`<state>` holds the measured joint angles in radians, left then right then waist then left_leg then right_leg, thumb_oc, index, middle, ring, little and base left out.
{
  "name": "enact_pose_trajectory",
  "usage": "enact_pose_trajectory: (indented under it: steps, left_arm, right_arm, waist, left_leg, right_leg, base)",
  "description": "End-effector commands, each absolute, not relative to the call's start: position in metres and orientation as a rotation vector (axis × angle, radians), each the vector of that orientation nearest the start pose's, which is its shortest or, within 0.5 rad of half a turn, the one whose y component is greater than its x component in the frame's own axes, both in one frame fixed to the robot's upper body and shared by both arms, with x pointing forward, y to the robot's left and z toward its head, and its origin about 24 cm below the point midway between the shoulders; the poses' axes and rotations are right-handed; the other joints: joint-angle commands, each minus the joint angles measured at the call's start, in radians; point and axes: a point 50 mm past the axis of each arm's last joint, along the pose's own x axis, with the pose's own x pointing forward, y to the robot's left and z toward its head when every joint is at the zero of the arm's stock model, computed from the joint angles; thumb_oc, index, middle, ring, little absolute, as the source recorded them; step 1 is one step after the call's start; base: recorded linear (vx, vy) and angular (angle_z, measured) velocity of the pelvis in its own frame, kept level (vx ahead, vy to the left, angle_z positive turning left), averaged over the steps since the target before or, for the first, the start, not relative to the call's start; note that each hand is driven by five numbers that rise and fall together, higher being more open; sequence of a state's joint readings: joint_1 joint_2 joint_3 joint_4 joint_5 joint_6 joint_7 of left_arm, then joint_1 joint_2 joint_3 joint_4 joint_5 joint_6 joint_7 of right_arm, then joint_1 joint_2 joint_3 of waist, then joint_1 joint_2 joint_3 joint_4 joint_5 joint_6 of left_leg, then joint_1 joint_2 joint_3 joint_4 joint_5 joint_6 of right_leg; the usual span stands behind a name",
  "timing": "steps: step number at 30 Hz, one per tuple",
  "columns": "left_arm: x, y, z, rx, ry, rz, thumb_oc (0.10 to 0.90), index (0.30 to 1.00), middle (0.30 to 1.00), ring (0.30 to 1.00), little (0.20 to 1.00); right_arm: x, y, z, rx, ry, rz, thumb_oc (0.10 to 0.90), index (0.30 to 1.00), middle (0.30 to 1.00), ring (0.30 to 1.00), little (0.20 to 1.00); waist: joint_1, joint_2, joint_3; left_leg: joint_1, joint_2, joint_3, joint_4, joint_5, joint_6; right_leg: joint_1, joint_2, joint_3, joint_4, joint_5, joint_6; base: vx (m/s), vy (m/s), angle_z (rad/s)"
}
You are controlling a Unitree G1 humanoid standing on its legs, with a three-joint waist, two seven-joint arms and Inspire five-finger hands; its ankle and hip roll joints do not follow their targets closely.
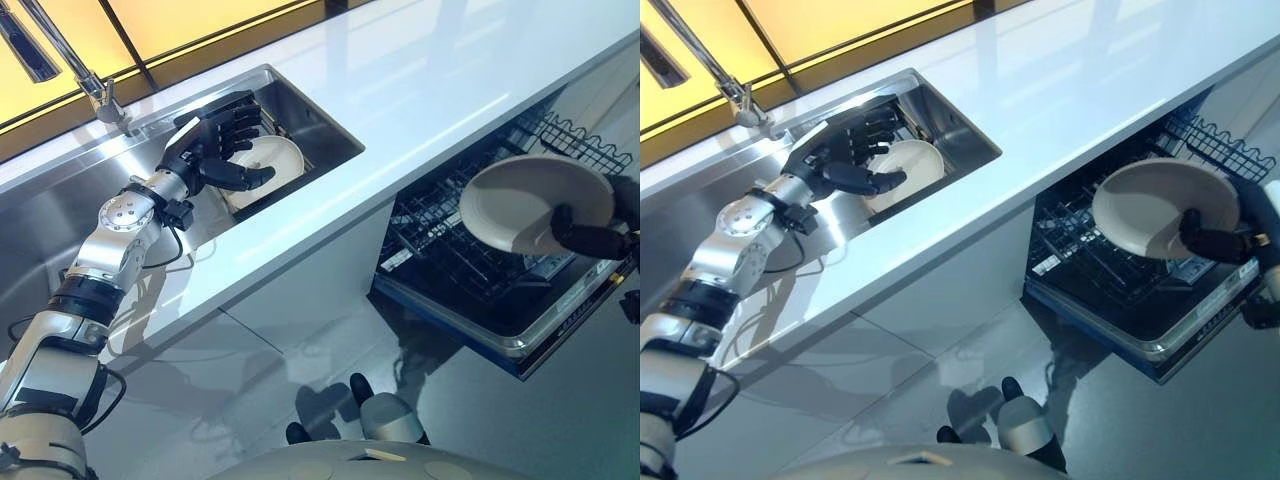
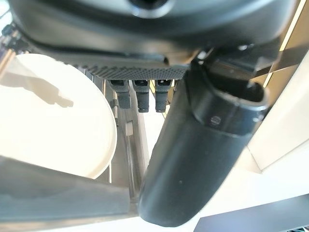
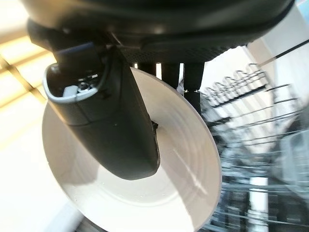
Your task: Pick up plates and place into dishwasher.
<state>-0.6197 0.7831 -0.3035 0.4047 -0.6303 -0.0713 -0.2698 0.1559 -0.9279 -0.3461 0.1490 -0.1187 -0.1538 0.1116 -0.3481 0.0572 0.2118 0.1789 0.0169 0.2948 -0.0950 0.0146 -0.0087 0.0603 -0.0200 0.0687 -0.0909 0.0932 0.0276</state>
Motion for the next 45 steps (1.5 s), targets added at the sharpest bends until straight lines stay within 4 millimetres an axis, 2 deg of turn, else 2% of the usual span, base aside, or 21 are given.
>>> enact_pose_trajectory:
  steps: [1,8,15,21,27,34,37,41,45]
  left_arm:
    - [0.341,0.235,0.229,0.195,-0.466,-0.319,0.8,0.9,0.9,0.9,0.9]
    - [0.342,0.211,0.233,0.195,-0.469,-0.386,0.8,0.9,0.9,0.9,0.9]
    - [0.339,0.193,0.237,0.184,-0.471,-0.459,0.8,0.9,0.9,0.9,0.9]
    - [0.334,0.182,0.239,0.184,-0.464,-0.519,0.8,0.9,0.9,0.9,0.9]
    - [0.333,0.177,0.241,0.172,-0.465,-0.56,0.8,0.9,0.9,0.9,0.9]
    - [0.329,0.168,0.243,0.17,-0.466,-0.615,0.8,0.9,0.9,0.9,0.9]
    - [0.329,0.16,0.244,0.167,-0.47,-0.645,0.8,0.9,0.9,0.9,0.9]
    - [0.328,0.154,0.246,0.157,-0.477,-0.671,0.8,0.9,0.9,0.9,0.9]
    - [0.326,0.149,0.247,0.142,-0.48,-0.696,0.8,0.9,0.9,0.9,0.9]
  right_arm:
    - [0.23,-0.369,0.188,-1.231,-0.057,-0.281,0.1,0.3,0.3,0.3,0.2]
    - [0.255,-0.368,0.163,-1.305,0.061,-0.392,0.1,0.3,0.3,0.3,0.2]
    - [0.272,-0.377,0.167,-1.325,0.092,-0.53,0.1,0.3,0.3,0.3,0.2]
    - [0.281,-0.385,0.179,-1.384,0.119,-0.619,0.1,0.3,0.3,0.3,0.2]
    - [0.289,-0.393,0.188,-1.454,0.18,-0.613,0.1,0.3,0.3,0.3,0.2]
    - [0.291,-0.394,0.165,-1.509,0.302,-0.56,0.1,0.3,0.3,0.3,0.2]
    - [0.296,-0.395,0.156,-1.562,0.369,-0.553,0.1,0.3,0.3,0.3,0.2]
    - [0.302,-0.395,0.148,-1.544,0.445,-0.517,0.1,0.3,0.3,0.3,0.2]
    - [0.308,-0.387,0.132,-1.551,0.52,-0.449,0.1,0.3,0.3,0.3,0.2]
  waist:
    - [0.03,-0.023,-0.093]
    - [0.063,-0.019,-0.082]
    - [0.092,-0.01,-0.078]
    - [0.108,-0.004,-0.073]
    - [0.123,-0.004,-0.073]
    - [0.133,-0.001,-0.07]
    - [0.138,0.005,-0.064]
    - [0.144,0.019,-0.061]
    - [0.155,0.032,-0.059]
  left_leg:
    - [0.012,-0.015,-0.006,0.018,-0.046,0.026]
    - [0.014,-0.014,-0.017,0.024,-0.05,0.028]
    - [0.011,-0.012,-0.024,0.023,-0.048,0.027]
    - [0.01,-0.01,-0.031,0.021,-0.049,0.025]
    - [0.003,-0.009,-0.038,0.024,-0.047,0.023]
    - [-0.001,-0.007,-0.043,0.024,-0.045,0.024]
    - [-0.002,-0.007,-0.044,0.028,-0.047,0.023]
    - [-0.003,-0.007,-0.049,0.03,-0.047,0.02]
    - [-0.003,-0.006,-0.052,0.033,-0.045,0.017]
  right_leg:
    - [-0.016,0.032,-0.044,0.091,-0.059,0.068]
    - [-0.007,0.027,-0.054,0.089,-0.057,0.069]
    - [-0.005,0.026,-0.057,0.088,-0.054,0.068]
    - [-0.002,0.026,-0.062,0.086,-0.054,0.068]
    - [-0.002,0.023,-0.07,0.087,-0.057,0.068]
    - [-0.003,0.023,-0.076,0.087,-0.058,0.064]
    - [-0.003,0.022,-0.076,0.088,-0.059,0.062]
    - [0.001,0.02,-0.078,0.087,-0.061,0.061]
    - [0.005,0.017,-0.085,0.088,-0.064,0.059]
  base:
    - [0.0,0.0,0.0]
    - [0.0,-0.011,0.0]
    - [0.02,-0.027,0.03]
    - [0.02,-0.034,0.07]
    - [0.0,-0.004,0.01]
    - [0.0,0.0,0.0]
    - [0.0,0.0,0.0]
    - [0.0,0.0,0.0]
    - [0.0,0.015,0.04]
